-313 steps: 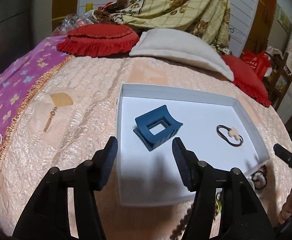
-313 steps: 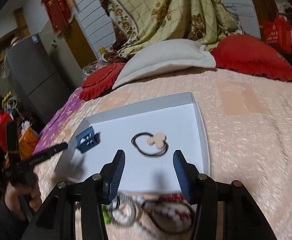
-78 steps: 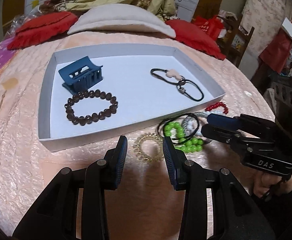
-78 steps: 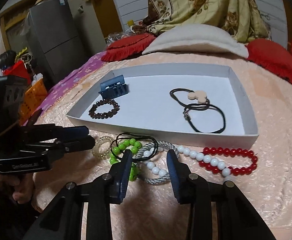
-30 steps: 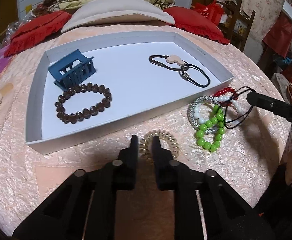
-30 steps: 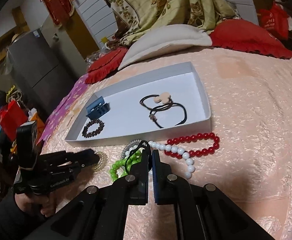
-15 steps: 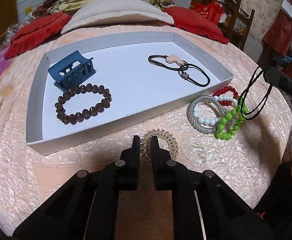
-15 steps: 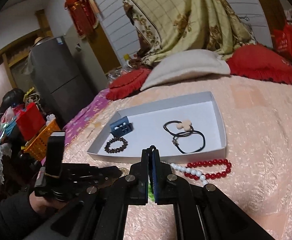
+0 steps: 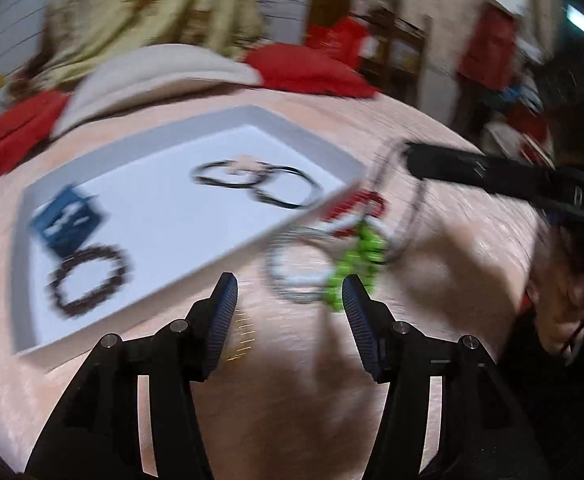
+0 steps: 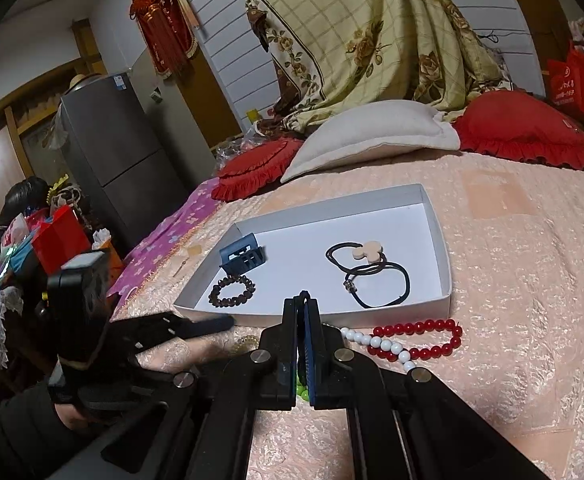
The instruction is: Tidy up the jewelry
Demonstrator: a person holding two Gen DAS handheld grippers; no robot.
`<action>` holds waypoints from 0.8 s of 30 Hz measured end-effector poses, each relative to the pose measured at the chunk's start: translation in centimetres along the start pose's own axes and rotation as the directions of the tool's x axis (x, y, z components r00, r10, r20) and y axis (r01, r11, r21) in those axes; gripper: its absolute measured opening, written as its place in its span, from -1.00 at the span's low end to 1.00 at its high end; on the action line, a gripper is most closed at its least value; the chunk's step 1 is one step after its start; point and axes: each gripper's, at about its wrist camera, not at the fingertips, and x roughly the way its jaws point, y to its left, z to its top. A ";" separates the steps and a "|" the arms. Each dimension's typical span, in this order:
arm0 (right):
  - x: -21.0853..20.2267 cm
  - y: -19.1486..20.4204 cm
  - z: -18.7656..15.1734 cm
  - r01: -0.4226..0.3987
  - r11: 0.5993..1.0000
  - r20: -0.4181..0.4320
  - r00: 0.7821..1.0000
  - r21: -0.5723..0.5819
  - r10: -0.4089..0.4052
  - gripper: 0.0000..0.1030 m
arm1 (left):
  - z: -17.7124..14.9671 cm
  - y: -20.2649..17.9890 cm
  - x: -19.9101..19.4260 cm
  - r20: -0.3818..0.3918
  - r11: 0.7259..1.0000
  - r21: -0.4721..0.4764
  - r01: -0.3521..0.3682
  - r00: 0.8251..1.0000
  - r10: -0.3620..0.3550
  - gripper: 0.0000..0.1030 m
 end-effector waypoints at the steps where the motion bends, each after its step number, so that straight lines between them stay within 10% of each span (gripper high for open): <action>1: 0.0 0.0 0.0 -0.001 1.000 0.000 1.000 0.000 0.001 -0.94 | 0.2 -0.4 0.3 0.000 1.000 0.017 0.003 1.000 -0.003 0.05; 14: -0.9 -0.1 0.0 -0.038 0.999 0.026 0.999 -0.007 0.038 -0.94 | 1.5 -2.2 2.5 -0.024 0.997 0.040 0.062 0.998 -0.061 0.03; 24: -1.1 -0.2 0.1 -0.032 0.999 0.038 0.999 -0.004 0.033 -0.94 | 1.0 -2.4 3.1 -0.060 0.996 0.061 0.062 0.996 -0.059 -0.43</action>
